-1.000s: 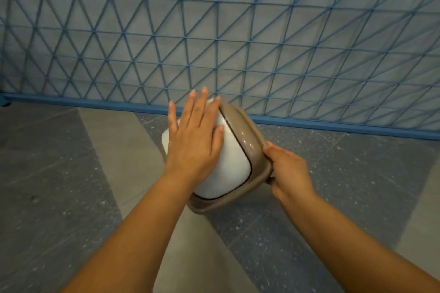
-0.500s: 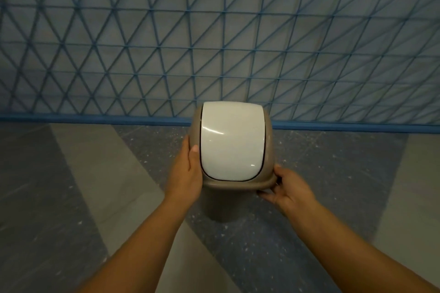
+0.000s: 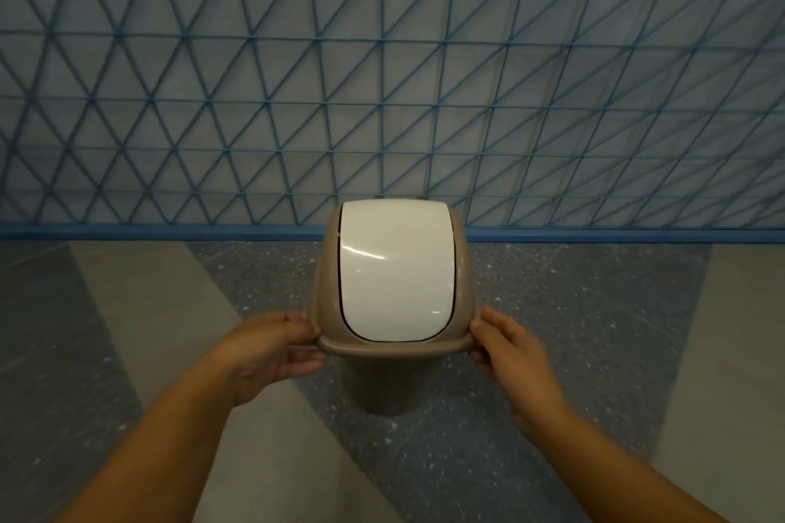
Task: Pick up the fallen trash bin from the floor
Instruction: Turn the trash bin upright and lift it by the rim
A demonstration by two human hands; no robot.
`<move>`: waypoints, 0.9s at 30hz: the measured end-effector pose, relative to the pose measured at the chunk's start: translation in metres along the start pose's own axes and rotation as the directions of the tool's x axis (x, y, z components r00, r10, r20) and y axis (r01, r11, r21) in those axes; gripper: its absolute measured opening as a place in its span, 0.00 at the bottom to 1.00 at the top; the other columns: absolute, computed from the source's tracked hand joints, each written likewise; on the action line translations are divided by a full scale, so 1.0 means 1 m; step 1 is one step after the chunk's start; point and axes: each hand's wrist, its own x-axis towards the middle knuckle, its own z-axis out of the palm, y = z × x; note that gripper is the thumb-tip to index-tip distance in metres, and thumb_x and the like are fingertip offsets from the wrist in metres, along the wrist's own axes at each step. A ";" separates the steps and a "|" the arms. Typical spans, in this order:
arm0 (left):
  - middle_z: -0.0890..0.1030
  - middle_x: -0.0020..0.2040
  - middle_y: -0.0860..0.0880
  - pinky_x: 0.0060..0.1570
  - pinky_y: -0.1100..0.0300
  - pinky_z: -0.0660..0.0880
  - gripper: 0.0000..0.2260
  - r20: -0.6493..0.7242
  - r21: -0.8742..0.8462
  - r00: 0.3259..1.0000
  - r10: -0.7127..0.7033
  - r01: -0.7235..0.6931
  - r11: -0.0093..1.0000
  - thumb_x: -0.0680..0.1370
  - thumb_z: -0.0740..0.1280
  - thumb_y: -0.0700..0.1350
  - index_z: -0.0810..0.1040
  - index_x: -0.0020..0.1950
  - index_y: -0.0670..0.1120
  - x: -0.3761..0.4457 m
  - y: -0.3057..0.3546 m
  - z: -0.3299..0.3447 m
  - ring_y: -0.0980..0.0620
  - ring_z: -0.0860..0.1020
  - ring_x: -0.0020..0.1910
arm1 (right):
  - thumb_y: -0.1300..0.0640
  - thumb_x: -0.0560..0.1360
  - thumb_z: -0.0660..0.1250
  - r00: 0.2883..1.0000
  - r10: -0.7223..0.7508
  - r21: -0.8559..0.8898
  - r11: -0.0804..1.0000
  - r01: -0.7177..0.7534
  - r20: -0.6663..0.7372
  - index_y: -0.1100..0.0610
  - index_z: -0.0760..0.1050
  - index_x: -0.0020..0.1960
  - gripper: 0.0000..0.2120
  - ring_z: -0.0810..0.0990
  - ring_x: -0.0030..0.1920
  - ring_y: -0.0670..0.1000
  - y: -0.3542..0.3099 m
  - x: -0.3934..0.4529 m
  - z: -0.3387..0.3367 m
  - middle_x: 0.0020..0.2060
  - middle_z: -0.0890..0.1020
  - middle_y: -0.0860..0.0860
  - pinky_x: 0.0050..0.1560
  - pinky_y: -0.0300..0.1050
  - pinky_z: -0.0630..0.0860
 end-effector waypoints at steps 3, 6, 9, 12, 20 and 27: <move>0.86 0.40 0.41 0.35 0.59 0.81 0.10 0.110 -0.081 0.992 -0.069 0.078 0.994 0.71 0.70 0.36 0.79 0.51 0.39 0.002 -0.002 -0.007 0.48 0.85 0.38 | 0.55 0.77 0.63 0.999 -0.001 -0.005 1.000 0.001 0.039 0.53 0.74 0.64 0.16 0.80 0.42 0.50 0.005 -0.004 -0.002 0.45 0.83 0.53 0.46 0.45 0.78; 0.86 0.42 0.40 0.35 0.59 0.82 0.16 0.142 -0.124 0.987 -0.075 0.093 0.988 0.64 0.72 0.36 0.79 0.52 0.38 0.003 -0.001 -0.006 0.48 0.85 0.39 | 0.56 0.77 0.64 1.000 0.009 0.064 0.998 -0.011 0.028 0.55 0.73 0.65 0.17 0.81 0.42 0.50 0.007 -0.003 -0.003 0.43 0.82 0.53 0.43 0.43 0.78; 0.86 0.41 0.40 0.34 0.59 0.82 0.12 0.158 -0.103 0.983 -0.089 0.106 0.989 0.67 0.70 0.34 0.79 0.50 0.37 0.001 0.002 0.004 0.47 0.85 0.39 | 0.57 0.76 0.64 1.000 0.001 0.123 0.992 0.001 -0.015 0.56 0.74 0.64 0.16 0.80 0.39 0.49 0.009 0.000 -0.006 0.40 0.82 0.52 0.38 0.40 0.77; 0.85 0.41 0.40 0.36 0.59 0.82 0.07 0.141 -0.130 0.988 -0.069 0.087 0.988 0.73 0.66 0.32 0.79 0.49 0.36 0.002 0.005 0.024 0.46 0.84 0.42 | 0.56 0.76 0.64 0.996 -0.017 0.159 0.987 0.030 -0.083 0.55 0.74 0.64 0.16 0.80 0.38 0.48 0.012 0.008 -0.013 0.40 0.83 0.52 0.39 0.41 0.77; 0.82 0.46 0.40 0.39 0.60 0.82 0.07 0.122 -0.198 0.993 0.005 0.019 0.980 0.75 0.63 0.33 0.77 0.52 0.37 0.031 0.027 0.078 0.47 0.82 0.46 | 0.57 0.76 0.65 0.968 -0.062 0.218 0.969 0.118 -0.245 0.57 0.74 0.64 0.17 0.78 0.37 0.48 0.002 0.059 -0.035 0.40 0.82 0.52 0.40 0.42 0.77; 0.80 0.45 0.41 0.46 0.56 0.80 0.12 0.052 -0.261 0.998 0.038 -0.024 0.965 0.77 0.61 0.33 0.74 0.60 0.35 0.073 0.057 0.109 0.48 0.80 0.43 | 0.57 0.75 0.66 0.957 -0.075 0.234 0.962 0.144 -0.280 0.56 0.74 0.63 0.16 0.76 0.35 0.47 -0.018 0.121 -0.039 0.41 0.82 0.52 0.37 0.40 0.76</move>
